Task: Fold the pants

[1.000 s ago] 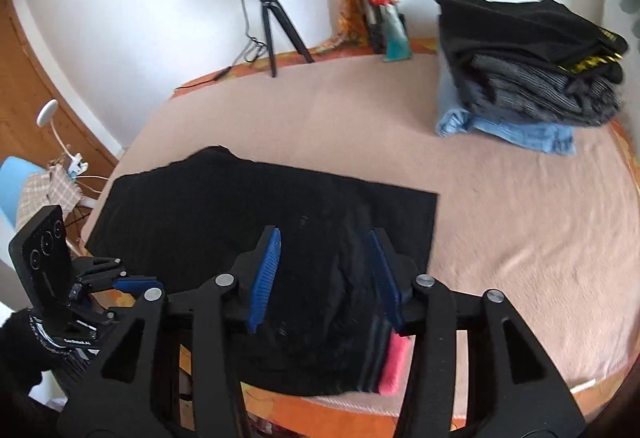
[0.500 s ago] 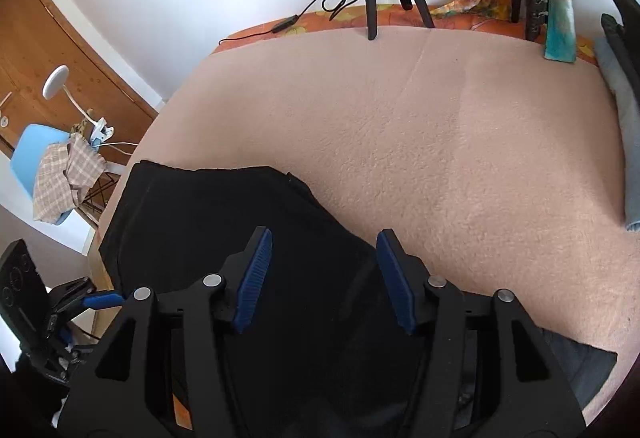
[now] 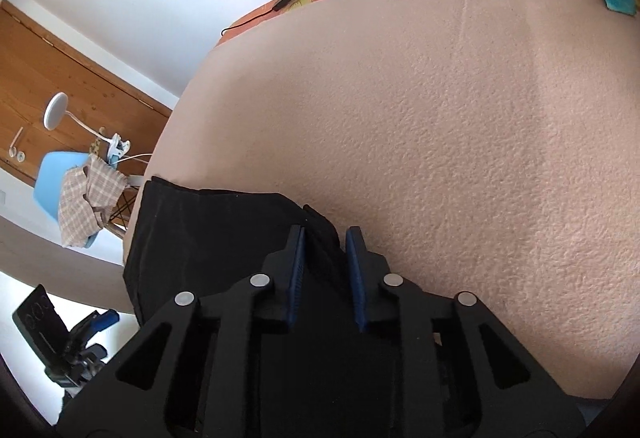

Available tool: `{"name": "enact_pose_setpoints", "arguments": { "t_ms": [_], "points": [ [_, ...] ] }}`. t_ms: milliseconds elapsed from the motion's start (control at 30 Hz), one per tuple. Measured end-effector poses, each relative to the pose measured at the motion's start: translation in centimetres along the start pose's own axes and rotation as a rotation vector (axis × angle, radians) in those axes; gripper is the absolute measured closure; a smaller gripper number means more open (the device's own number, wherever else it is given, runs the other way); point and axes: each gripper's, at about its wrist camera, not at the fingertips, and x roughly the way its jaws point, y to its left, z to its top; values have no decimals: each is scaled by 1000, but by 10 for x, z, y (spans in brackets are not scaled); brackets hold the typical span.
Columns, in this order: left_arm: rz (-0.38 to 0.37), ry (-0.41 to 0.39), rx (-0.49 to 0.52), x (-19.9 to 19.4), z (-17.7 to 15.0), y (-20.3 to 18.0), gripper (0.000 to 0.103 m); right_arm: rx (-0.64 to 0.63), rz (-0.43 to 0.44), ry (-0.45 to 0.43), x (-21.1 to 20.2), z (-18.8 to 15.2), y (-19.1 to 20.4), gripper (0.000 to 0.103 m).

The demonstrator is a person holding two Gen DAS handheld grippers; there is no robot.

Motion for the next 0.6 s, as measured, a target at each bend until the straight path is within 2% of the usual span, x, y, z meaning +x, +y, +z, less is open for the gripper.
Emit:
{"name": "enact_pose_setpoints", "arguments": {
  "t_ms": [67, 233, 333, 467, 600],
  "points": [
    [27, -40, -39, -14, 1, 18, 41, -27, -26, -16, -1, -2, 6, 90],
    [94, -141, -228, -47, 9, 84, 41, -82, -108, -56, -4, -5, 21, 94],
    [173, -186, -302, -60, 11, 118, 41, -77, -139, -67, -4, -6, 23, 96],
    [238, -202, -363, -68, 5, 151, 41, -30, -246, -116, -12, -3, 9, 101],
    [199, -175, -442, -60, -1, 170, 41, 14, -171, -108, -20, -1, -5, 101]
  ]
}}
